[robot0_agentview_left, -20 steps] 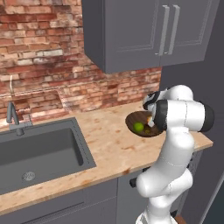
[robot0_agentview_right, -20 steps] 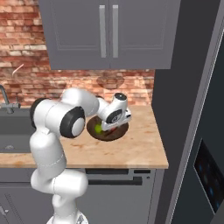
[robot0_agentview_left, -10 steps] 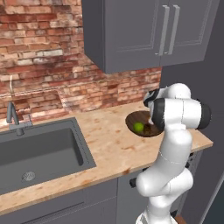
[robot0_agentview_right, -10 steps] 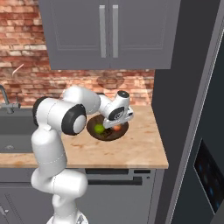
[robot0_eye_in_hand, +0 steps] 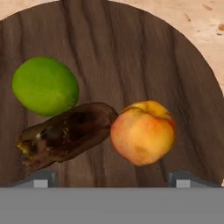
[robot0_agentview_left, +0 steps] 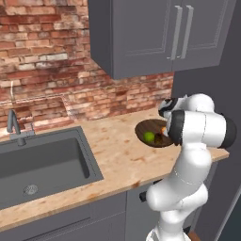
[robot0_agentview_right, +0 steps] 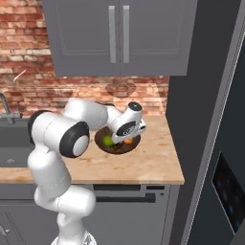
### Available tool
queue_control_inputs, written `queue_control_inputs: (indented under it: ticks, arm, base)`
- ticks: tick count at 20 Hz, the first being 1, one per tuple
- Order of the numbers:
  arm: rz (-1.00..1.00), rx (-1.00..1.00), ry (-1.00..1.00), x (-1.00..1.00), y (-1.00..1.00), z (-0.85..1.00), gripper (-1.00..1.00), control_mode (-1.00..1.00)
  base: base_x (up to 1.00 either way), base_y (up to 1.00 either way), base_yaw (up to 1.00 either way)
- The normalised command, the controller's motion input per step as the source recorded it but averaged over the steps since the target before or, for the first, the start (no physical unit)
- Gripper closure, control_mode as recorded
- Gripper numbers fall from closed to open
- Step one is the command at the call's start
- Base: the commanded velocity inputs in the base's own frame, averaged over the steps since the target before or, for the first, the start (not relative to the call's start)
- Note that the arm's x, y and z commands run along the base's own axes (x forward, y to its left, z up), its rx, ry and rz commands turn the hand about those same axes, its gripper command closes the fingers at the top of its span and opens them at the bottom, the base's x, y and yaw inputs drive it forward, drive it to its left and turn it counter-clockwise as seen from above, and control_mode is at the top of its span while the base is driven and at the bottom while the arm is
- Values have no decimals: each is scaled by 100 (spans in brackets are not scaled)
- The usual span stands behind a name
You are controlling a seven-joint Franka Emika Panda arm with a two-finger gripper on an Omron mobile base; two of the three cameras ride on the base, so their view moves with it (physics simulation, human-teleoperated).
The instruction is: Take the sweet potato, peach, and lime from the freezer and place them in the bowl on the counter.
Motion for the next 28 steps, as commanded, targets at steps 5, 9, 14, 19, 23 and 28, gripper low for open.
queue_control_inputs:
  ticks: [5,9,14,19,23,28]
  arm:
    - [0,0,-13,-57,1,20,-100,-100]
    - [0,0,-27,-33,13,71,-100,-100]
    - [0,-4,-26,-24,42,96,-100,-100]
    - [0,-5,-17,-29,45,75,-100,-100]
    - [0,-3,-30,-52,55,48,-100,-100]
    - [0,0,-33,-78,10,42,-100,-100]
  base:
    - [0,0,0]
    - [0,0,0]
    - [0,0,0]
    - [0,0,0]
    - [0,0,0]
    - [0,0,0]
